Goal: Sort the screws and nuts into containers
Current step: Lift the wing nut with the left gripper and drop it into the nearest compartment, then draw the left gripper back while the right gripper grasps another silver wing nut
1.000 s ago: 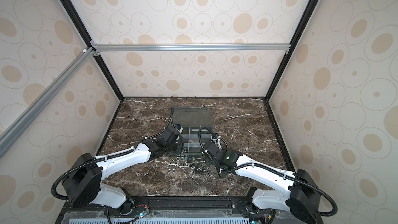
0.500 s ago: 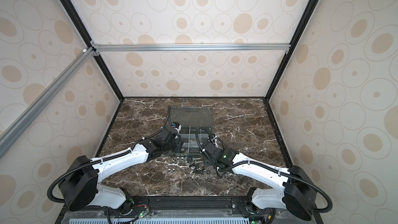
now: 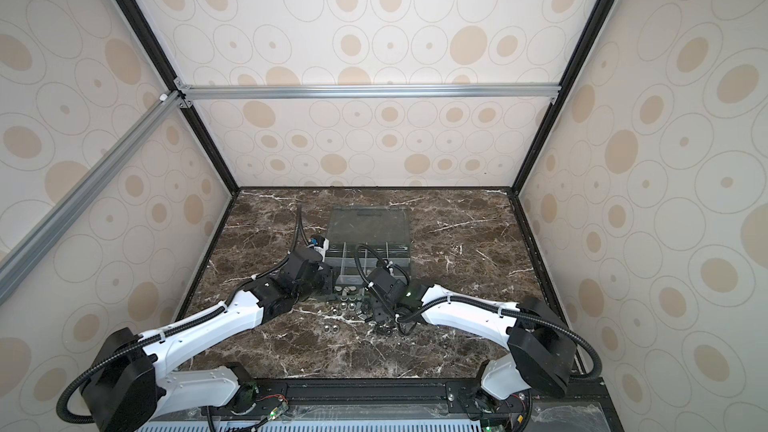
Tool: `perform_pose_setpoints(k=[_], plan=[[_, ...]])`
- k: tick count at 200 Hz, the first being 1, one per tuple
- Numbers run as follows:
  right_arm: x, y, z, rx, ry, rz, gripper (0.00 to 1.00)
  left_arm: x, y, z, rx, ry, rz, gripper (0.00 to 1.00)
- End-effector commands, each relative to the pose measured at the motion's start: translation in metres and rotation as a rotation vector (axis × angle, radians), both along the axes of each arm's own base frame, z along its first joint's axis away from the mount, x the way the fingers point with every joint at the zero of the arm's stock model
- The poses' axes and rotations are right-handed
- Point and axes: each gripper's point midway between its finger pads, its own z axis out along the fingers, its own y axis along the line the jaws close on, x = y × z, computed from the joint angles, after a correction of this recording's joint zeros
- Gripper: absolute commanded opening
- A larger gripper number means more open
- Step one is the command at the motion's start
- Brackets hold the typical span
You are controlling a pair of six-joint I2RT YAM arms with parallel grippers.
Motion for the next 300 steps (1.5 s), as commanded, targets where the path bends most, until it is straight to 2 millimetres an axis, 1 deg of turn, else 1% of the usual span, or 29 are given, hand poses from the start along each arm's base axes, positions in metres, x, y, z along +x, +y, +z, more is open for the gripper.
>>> perform_pose_setpoints(k=[1, 40, 151, 211, 276, 300], plan=[[-0.001, 0.017, 0.000, 0.020, 0.018, 0.039, 0.55, -0.001, 0.015, 0.002, -0.017, -0.011, 0.066, 0.37], [0.001, 0.030, -0.003, 0.002, 0.038, 0.076, 0.52, -0.008, 0.027, 0.000, -0.043, -0.019, 0.101, 0.38], [0.008, 0.050, -0.019, -0.053, 0.064, 0.084, 0.45, -0.025, 0.047, -0.004, -0.099, -0.046, 0.147, 0.40], [0.005, 0.062, -0.025, -0.074, 0.085, 0.122, 0.38, -0.033, 0.051, -0.012, -0.111, -0.032, 0.155, 0.40], [0.000, 0.072, -0.037, -0.083, 0.122, 0.144, 0.36, -0.039, 0.057, -0.019, -0.128, -0.029, 0.169, 0.40], [-0.001, 0.076, -0.038, -0.085, 0.127, 0.156, 0.36, -0.040, 0.057, -0.020, -0.131, -0.030, 0.171, 0.41]])
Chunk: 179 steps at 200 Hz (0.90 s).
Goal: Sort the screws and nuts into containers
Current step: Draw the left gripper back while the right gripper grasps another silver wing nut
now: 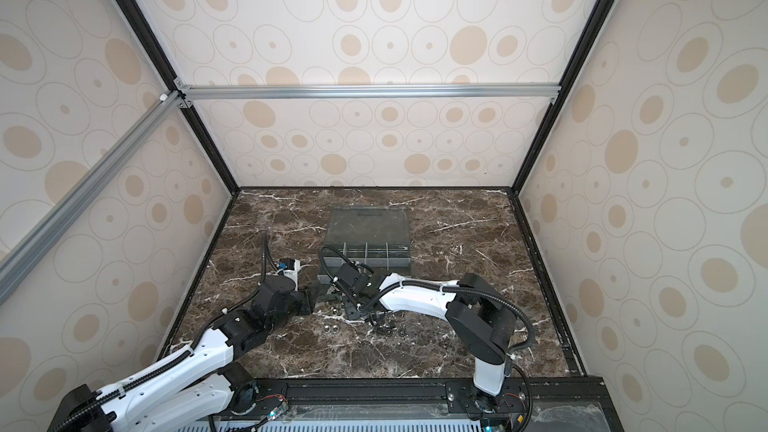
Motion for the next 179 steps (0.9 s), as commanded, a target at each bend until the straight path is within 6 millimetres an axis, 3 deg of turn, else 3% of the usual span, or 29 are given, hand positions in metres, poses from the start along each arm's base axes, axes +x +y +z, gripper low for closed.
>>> perform_pose_setpoints(k=[1, 100, 179], plan=[[-0.007, 0.004, -0.005, -0.026, 0.024, 0.026, 0.36, 0.003, 0.005, 0.006, -0.023, -0.020, 0.038, 0.41], [-0.005, 0.003, -0.020, -0.066, 0.036, 0.021, 0.33, -0.001, 0.007, 0.002, -0.035, -0.013, 0.042, 0.41], [-0.006, 0.005, -0.028, -0.079, 0.048, 0.030, 0.21, -0.001, 0.007, 0.001, -0.040, -0.011, 0.045, 0.41]])
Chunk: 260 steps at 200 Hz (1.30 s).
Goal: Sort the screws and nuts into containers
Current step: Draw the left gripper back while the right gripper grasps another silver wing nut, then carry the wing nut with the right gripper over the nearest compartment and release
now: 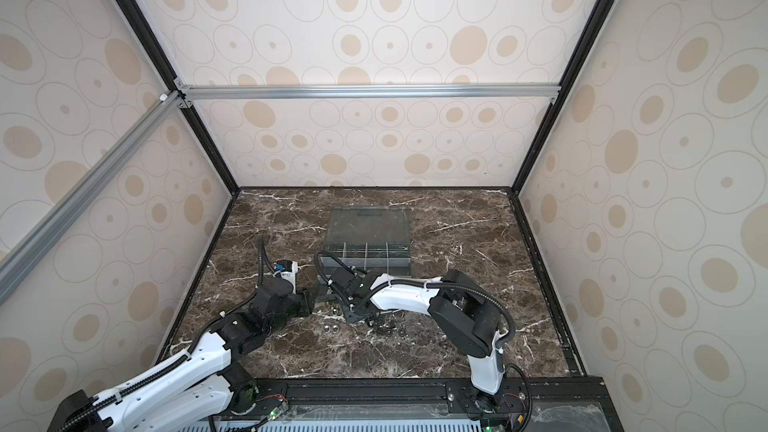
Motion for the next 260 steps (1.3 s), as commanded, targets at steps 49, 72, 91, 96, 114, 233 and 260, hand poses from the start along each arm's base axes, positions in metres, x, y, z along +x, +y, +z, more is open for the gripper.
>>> perform_pose_setpoints(k=[49, 72, 91, 96, 114, 233, 260], plan=[[-0.012, 0.004, 0.000, -0.008, 0.016, 0.024, 0.16, 0.002, 0.005, 0.002, -0.012, -0.006, 0.031, 0.41], [-0.018, 0.004, 0.004, 0.004, 0.020, 0.028, 0.15, 0.002, 0.006, 0.001, -0.011, -0.005, 0.036, 0.41], [-0.022, 0.005, 0.014, 0.016, 0.013, 0.038, 0.15, 0.002, 0.006, 0.001, -0.013, -0.006, 0.038, 0.41], [-0.022, 0.006, 0.018, 0.021, 0.007, 0.042, 0.15, 0.002, 0.006, 0.002, -0.014, -0.006, 0.039, 0.41], [-0.021, 0.007, 0.034, 0.041, -0.018, 0.054, 0.15, 0.002, 0.006, 0.001, -0.015, -0.006, 0.041, 0.41], [0.061, 0.015, 0.092, 0.029, -0.247, 0.063, 0.15, 0.005, -0.004, -0.003, -0.028, -0.008, -0.003, 0.41], [0.062, 0.020, 0.079, 0.035, -0.230, 0.049, 0.16, 0.008, -0.009, -0.006, 0.000, 0.007, -0.032, 0.41]])
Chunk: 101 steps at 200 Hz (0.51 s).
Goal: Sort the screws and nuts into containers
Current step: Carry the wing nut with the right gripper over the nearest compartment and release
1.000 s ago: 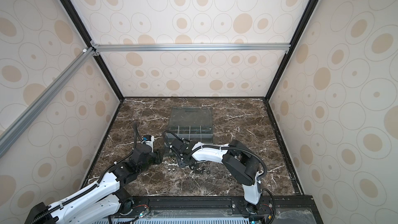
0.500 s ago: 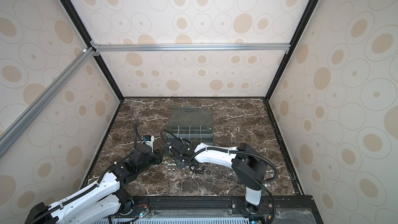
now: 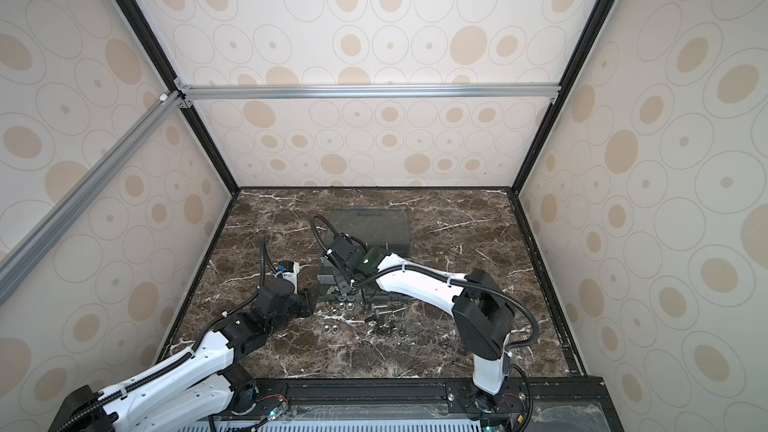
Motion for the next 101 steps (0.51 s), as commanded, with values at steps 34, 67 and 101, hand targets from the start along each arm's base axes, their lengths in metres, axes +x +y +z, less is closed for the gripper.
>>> perform_pose_setpoints(k=[34, 67, 101], plan=[[-0.001, 0.002, -0.028, -0.042, 0.031, -0.003, 0.18, 0.012, -0.013, 0.005, 0.018, 0.003, -0.047, 0.41], [-0.002, 0.000, -0.031, -0.044, 0.034, -0.014, 0.36, 0.016, -0.016, 0.007, 0.019, 0.005, -0.052, 0.41], [-0.001, -0.007, -0.027, -0.042, 0.018, -0.026, 0.42, 0.016, -0.016, 0.008, 0.018, 0.003, -0.045, 0.41]])
